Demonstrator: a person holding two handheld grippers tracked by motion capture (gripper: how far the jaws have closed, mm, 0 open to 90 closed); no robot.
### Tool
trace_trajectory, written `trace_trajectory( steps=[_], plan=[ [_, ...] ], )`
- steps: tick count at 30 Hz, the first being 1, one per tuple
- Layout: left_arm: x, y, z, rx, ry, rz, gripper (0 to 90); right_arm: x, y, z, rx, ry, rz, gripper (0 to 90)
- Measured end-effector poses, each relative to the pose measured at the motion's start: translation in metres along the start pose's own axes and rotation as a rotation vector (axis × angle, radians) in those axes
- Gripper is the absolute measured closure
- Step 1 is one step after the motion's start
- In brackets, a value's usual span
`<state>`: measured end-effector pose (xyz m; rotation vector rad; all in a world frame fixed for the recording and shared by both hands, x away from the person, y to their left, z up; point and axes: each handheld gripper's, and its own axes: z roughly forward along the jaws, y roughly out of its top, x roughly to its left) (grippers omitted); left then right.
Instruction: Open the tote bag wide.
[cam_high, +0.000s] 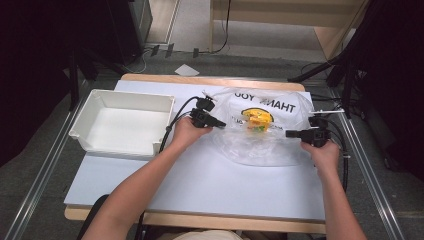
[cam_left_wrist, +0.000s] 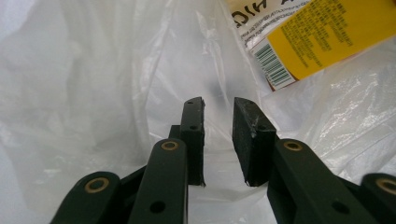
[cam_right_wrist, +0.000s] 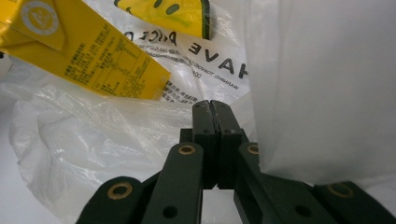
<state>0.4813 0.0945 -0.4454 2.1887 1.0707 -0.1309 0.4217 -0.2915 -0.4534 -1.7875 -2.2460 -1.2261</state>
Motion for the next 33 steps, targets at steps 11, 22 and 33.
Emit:
trace_trajectory(
  steps=[11,22,33],
  plan=[
    [0.001,-0.006,0.005,0.001,0.028,0.018,76.8,0.000,-0.009,0.005,-0.033,-0.045,-0.035,90.0],
    [0.011,-0.009,0.005,-0.008,0.084,-0.013,75.1,-0.010,-0.018,0.007,-0.024,-0.082,-0.014,90.0],
    [0.017,-0.009,0.000,-0.018,0.131,-0.037,76.7,-0.021,-0.025,0.002,-0.016,-0.127,0.011,90.0]
  ],
)
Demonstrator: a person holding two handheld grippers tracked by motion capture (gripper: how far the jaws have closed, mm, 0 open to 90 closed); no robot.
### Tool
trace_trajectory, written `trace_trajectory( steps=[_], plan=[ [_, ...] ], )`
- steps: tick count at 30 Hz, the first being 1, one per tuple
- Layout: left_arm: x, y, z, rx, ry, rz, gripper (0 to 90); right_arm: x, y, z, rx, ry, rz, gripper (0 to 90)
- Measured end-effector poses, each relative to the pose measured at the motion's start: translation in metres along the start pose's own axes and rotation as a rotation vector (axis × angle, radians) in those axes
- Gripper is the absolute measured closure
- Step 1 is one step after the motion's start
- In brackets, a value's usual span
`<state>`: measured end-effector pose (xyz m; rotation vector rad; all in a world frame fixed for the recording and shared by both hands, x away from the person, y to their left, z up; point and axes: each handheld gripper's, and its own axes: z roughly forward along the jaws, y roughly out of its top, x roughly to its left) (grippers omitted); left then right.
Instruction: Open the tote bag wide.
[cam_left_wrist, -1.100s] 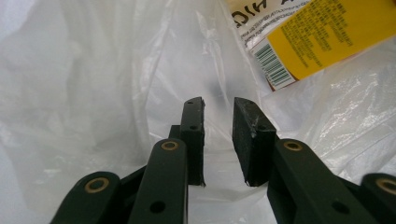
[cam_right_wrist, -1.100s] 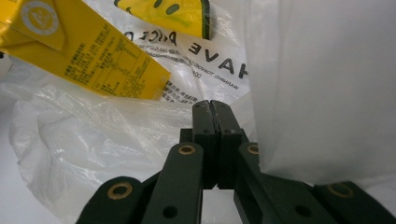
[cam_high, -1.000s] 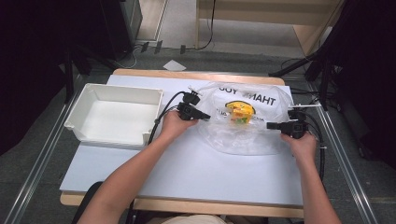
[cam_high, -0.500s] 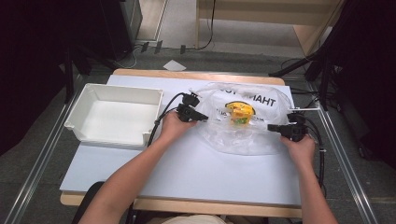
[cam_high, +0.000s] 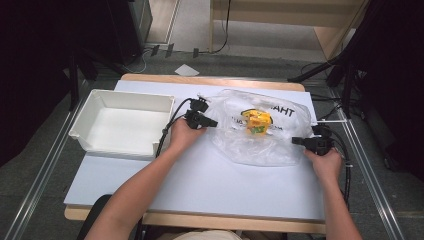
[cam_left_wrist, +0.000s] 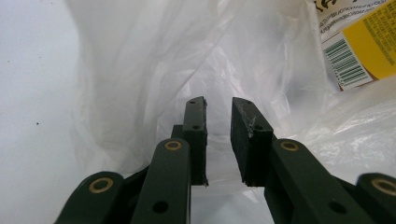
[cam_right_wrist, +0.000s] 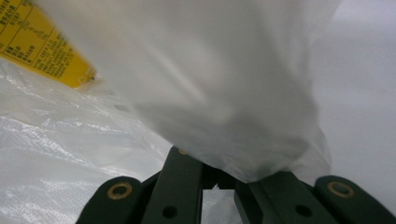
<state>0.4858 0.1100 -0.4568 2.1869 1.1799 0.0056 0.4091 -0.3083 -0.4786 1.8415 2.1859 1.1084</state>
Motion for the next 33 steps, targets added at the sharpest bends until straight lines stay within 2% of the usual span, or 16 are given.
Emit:
trace_trajectory(
  steps=[2,5,8,11,18,25,33],
  plan=[
    [0.000,0.000,0.000,0.002,0.006,0.010,78.0,-0.002,-0.001,-0.001,-0.004,0.001,-0.002,90.0],
    [0.002,0.000,0.000,-0.001,0.010,-0.009,80.3,-0.004,-0.002,-0.003,-0.008,-0.005,0.003,90.0],
    [0.004,0.001,-0.002,0.004,0.032,-0.033,81.3,-0.007,-0.003,-0.005,-0.009,-0.006,0.012,90.0],
    [0.006,0.001,-0.004,0.002,0.063,-0.043,81.8,-0.009,-0.004,-0.008,-0.013,-0.016,0.012,90.0],
    [0.013,0.002,-0.007,-0.001,0.088,-0.067,83.0,-0.016,-0.007,-0.014,-0.018,-0.018,0.027,90.0],
    [0.014,0.003,-0.007,-0.014,0.108,-0.089,82.8,-0.023,-0.010,-0.019,-0.015,-0.032,0.042,90.0],
    [0.017,0.002,-0.007,-0.034,0.111,-0.113,83.0,-0.030,-0.013,-0.023,-0.024,-0.031,0.048,90.0]
  ],
)
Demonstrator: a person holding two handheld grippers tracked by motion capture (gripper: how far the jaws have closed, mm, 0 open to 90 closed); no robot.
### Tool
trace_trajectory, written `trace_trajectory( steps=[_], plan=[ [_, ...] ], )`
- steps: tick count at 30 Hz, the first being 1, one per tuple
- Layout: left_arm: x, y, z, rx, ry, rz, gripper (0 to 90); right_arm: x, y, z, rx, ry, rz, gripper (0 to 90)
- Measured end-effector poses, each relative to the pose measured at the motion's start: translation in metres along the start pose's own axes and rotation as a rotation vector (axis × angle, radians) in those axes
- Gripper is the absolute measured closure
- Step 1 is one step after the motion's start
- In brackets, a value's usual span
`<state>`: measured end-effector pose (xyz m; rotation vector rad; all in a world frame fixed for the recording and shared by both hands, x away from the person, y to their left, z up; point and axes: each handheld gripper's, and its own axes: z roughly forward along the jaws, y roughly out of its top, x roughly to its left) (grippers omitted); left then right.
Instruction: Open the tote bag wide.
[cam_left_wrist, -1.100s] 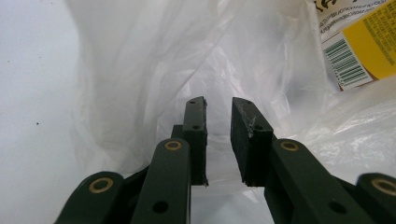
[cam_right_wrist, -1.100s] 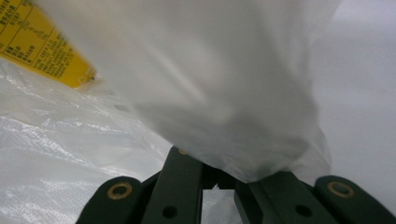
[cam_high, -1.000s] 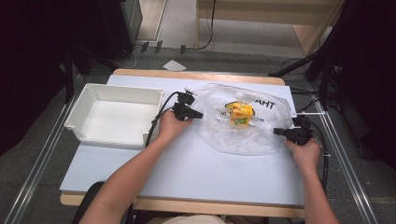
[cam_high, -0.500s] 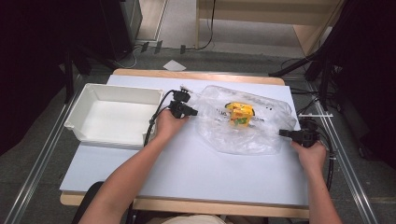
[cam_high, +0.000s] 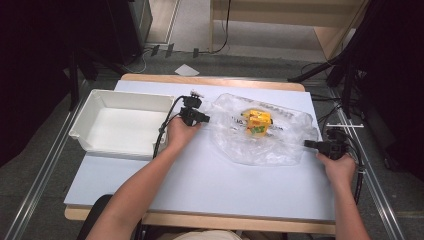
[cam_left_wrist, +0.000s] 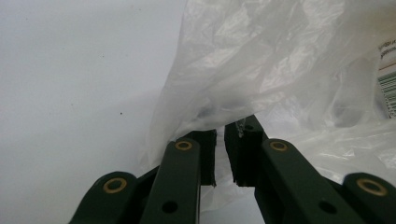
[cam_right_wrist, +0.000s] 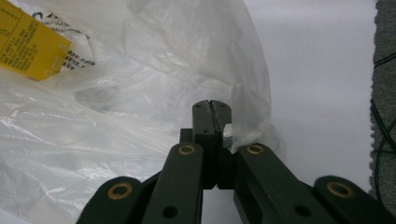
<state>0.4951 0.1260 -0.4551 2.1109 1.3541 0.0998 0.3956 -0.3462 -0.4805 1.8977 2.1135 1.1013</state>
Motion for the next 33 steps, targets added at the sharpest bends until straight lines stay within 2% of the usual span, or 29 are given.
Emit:
trace_trajectory(
  steps=[7,11,14,17,21,23,26,28,33],
  plan=[
    [0.002,0.000,0.000,-0.011,0.013,-0.003,82.9,-0.003,-0.002,-0.003,-0.004,-0.004,-0.004,90.0],
    [0.002,0.000,0.001,-0.016,0.013,-0.002,83.0,-0.007,-0.005,-0.005,-0.021,-0.016,-0.022,90.0],
    [0.000,0.000,0.001,-0.025,0.017,0.003,82.9,-0.013,-0.008,-0.007,-0.043,0.004,0.012,90.0],
    [0.001,0.000,0.002,-0.029,0.013,-0.005,83.1,-0.012,-0.009,-0.007,-0.043,-0.001,0.007,90.0],
    [0.003,0.000,0.002,-0.030,0.024,-0.038,87.3,-0.013,-0.008,-0.007,-0.041,0.001,0.010,90.0],
    [0.003,0.000,0.002,-0.034,0.027,-0.025,87.5,-0.013,-0.008,-0.007,-0.040,-0.001,0.009,90.0],
    [0.003,0.000,0.002,-0.033,0.029,-0.035,88.1,-0.013,-0.007,-0.007,-0.037,-0.003,0.008,90.0],
    [0.002,0.000,0.002,-0.036,0.017,-0.042,85.6,-0.011,-0.006,-0.007,-0.030,-0.010,0.008,90.0],
    [0.000,-0.001,0.001,-0.029,0.000,-0.018,80.6,-0.006,-0.004,-0.008,-0.024,-0.009,-0.012,90.0]
  ],
)
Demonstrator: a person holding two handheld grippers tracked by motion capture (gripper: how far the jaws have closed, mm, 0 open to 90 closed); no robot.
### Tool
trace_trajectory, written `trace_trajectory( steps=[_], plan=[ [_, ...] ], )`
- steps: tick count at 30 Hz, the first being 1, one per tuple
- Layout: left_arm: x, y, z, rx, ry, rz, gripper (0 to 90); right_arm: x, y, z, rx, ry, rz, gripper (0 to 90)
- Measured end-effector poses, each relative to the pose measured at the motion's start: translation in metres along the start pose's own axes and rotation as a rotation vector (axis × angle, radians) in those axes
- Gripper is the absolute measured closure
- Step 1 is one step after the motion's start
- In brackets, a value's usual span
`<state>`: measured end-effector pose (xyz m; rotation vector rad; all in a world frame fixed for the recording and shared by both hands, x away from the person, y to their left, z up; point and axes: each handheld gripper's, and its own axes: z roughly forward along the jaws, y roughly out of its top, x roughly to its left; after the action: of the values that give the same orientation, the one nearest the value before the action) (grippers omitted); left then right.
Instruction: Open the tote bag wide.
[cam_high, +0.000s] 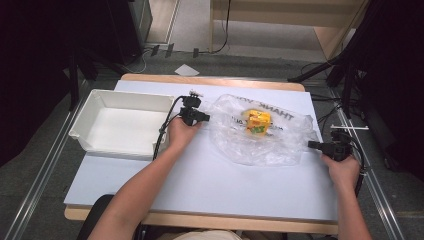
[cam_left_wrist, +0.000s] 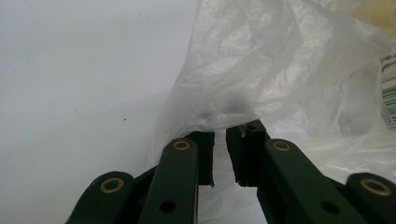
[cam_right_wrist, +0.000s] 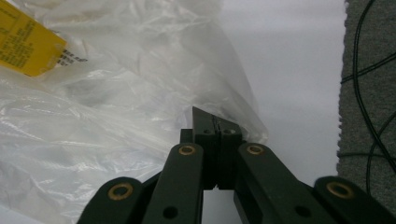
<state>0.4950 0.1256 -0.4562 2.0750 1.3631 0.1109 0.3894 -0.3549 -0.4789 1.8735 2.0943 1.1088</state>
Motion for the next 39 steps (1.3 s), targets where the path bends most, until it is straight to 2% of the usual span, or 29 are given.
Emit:
trace_trajectory(
  steps=[3,6,11,15,21,26,29,34,39],
  plan=[
    [-0.002,0.000,-0.001,-0.008,-0.017,-0.003,78.0,0.005,0.003,-0.003,-0.015,0.006,-0.017,90.0],
    [-0.004,0.000,-0.005,-0.014,-0.033,0.011,76.8,0.010,0.007,-0.005,-0.016,0.001,-0.041,90.0],
    [-0.007,0.002,-0.012,-0.021,-0.058,0.019,70.5,0.013,0.010,-0.009,-0.029,0.018,-0.041,89.0],
    [-0.011,0.003,-0.018,-0.029,-0.098,0.031,71.2,0.019,0.011,-0.013,-0.031,0.026,-0.052,88.4],
    [-0.022,0.007,-0.030,-0.042,-0.121,0.084,72.1,0.029,0.015,-0.022,-0.044,0.045,-0.072,87.0],
    [-0.027,0.011,-0.039,-0.051,-0.146,0.095,72.8,0.038,0.019,-0.030,-0.048,0.051,-0.088,87.0],
    [-0.032,0.012,-0.046,-0.056,-0.162,0.117,72.8,0.045,0.020,-0.035,-0.050,0.062,-0.102,86.5],
    [-0.044,0.017,-0.055,-0.071,-0.190,0.136,74.4,0.059,0.025,-0.042,-0.067,0.082,-0.140,86.3],
    [-0.059,0.022,-0.056,-0.078,-0.208,0.164,78.7,0.076,0.034,-0.042,-0.081,0.082,-0.191,90.0]
  ],
)
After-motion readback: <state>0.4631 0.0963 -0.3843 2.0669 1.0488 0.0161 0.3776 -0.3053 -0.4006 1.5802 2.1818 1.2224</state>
